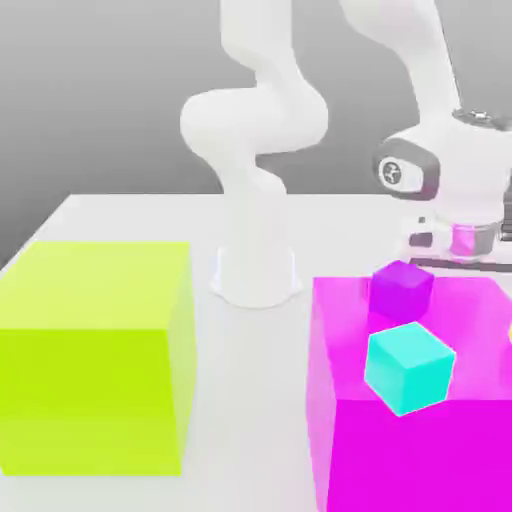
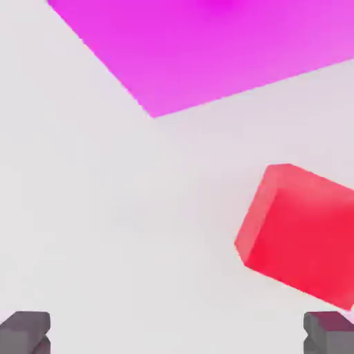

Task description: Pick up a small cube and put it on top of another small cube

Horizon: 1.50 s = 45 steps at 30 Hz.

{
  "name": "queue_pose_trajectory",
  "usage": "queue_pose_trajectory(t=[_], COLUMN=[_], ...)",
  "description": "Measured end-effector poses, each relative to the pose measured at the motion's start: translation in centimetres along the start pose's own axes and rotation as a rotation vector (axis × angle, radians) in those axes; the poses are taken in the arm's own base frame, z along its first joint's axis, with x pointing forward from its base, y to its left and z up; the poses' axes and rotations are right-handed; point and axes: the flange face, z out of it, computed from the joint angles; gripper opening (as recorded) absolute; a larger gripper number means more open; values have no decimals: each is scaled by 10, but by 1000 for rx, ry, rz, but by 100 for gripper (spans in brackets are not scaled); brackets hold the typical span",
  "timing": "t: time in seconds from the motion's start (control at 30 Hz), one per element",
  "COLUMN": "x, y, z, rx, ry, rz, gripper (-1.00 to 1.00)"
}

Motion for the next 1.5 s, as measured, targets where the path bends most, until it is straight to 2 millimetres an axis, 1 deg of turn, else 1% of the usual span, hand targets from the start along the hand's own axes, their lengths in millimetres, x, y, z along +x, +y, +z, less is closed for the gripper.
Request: queue_pose_trajectory(t=[0.07, 0.1, 0.3, 0.5, 0.73, 0.93, 0.97, 1.2, 1.5], x=[20, 24, 21, 17, 19, 28, 29, 28, 18], y=[4, 5, 0, -4, -1, 8, 9, 8, -3], z=[4, 5, 12, 25, 48, 72, 74, 73, 41], rx=[-5, -6, 3, 9, 7, -6, -7, -5, 10], ry=[20, 25, 22, 16, 17, 28, 30, 28, 14], rz=[138, 174, 208, 211, 210, 205, 204, 204, 211], gripper=[0, 0, 0, 0, 0, 0, -100, -100, -100])
